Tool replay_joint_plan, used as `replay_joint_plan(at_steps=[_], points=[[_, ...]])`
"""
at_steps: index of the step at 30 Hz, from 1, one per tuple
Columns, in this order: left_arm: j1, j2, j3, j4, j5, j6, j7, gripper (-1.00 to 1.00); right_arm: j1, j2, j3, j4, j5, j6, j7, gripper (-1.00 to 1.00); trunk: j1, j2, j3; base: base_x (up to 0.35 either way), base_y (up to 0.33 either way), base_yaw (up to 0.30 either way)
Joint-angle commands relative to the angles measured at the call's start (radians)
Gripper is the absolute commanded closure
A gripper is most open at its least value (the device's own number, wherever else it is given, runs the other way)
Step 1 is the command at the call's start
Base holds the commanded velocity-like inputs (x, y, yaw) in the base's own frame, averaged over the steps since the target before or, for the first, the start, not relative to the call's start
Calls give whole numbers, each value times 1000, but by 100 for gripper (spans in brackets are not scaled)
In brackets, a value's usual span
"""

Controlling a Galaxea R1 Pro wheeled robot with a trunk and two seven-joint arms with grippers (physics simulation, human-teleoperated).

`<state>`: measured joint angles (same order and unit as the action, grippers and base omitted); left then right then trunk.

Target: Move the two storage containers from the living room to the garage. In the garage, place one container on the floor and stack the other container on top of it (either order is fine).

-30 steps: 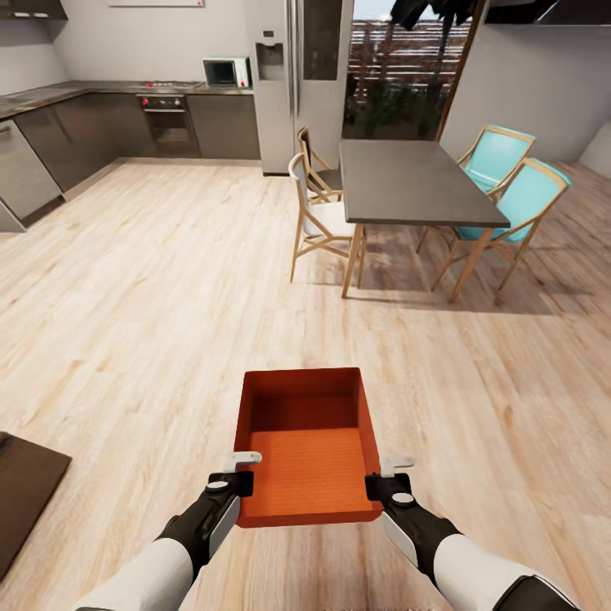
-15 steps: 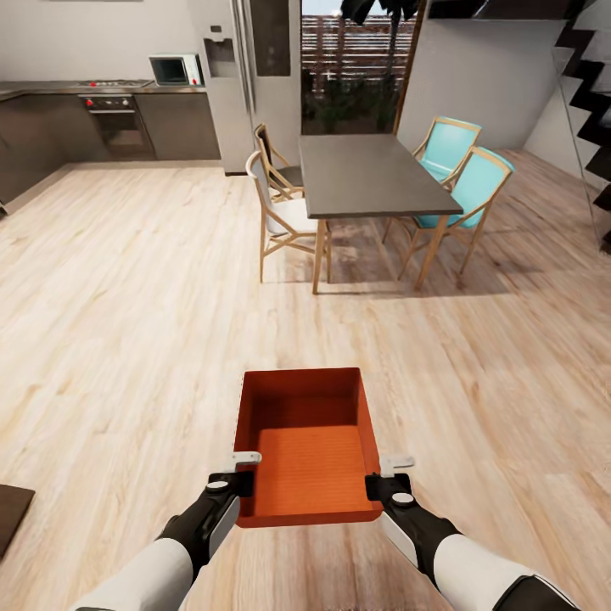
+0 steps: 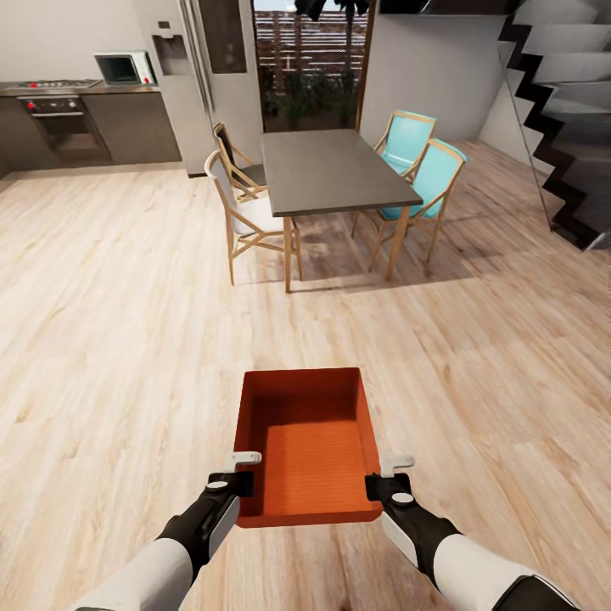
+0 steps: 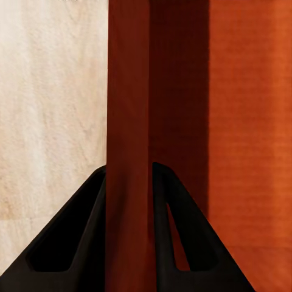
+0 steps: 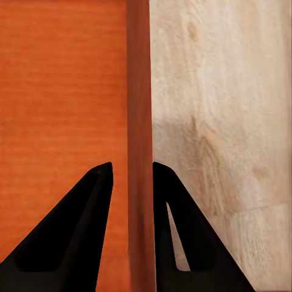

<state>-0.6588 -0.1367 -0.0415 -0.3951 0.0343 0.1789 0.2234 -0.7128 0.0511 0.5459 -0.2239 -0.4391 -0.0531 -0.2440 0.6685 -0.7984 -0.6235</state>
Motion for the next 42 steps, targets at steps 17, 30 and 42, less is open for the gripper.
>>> replay_joint_plan(at_steps=[17, 30, 42], points=[[-1, 14, -2, -5, -5, 7, 10, 100, 0, -14, 14, 47, -21, -2, -9, 100, 0, -1, 13, 0, 0, -7], [-1, 14, -2, -5, -5, 7, 10, 100, 0, -14, 14, 47, -21, -2, -9, 100, 0, -1, 33, 0, 0, 0], [-1, 14, -2, -5, -5, 7, 10, 100, 0, -14, 14, 47, -21, -1, -9, 100, 0, -1, 52, 0, 0, 0]])
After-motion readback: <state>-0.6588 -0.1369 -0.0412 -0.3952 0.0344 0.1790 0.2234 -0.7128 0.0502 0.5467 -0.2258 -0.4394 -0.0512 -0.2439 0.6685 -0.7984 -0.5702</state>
